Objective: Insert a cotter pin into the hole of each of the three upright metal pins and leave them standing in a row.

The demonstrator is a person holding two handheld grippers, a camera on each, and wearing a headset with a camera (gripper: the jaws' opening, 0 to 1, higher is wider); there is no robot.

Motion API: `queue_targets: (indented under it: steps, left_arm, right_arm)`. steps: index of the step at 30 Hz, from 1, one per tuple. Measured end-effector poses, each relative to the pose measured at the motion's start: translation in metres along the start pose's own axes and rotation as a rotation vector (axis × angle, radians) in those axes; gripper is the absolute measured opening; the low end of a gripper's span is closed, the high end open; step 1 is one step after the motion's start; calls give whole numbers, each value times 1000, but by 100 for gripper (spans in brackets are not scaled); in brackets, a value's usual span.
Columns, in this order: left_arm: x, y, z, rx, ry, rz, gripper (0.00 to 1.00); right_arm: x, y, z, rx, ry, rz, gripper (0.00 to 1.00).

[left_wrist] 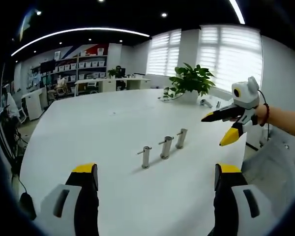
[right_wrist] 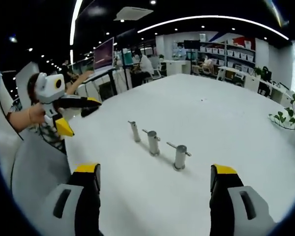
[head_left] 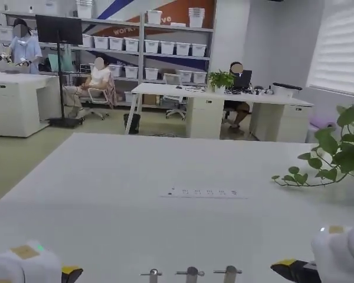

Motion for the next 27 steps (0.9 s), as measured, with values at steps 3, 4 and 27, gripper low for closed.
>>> queue_targets:
  steps: [3, 4, 27]
  left_arm:
    - [-1, -6, 2, -20, 9, 7, 99]
    - [-1, -7, 2, -21, 6, 9, 99]
    - [4, -17, 0, -67, -20, 0, 97]
  right_arm:
    - [2, -2, -4, 2, 29, 15, 96]
    - [2, -3, -5, 7, 29, 20, 97]
    - [3, -9, -11, 16, 133, 93, 96]
Point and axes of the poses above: the centre of the closed fingertips' face, and the gripper's own axes: y roughly forward along the fingers, z roughly to its right, x roughly out of its underside, the point moved 6 cm from there along -y, roughly backward along the fingers, and after that the axes turned 14 degrees about -z, right-handed, at the moved point
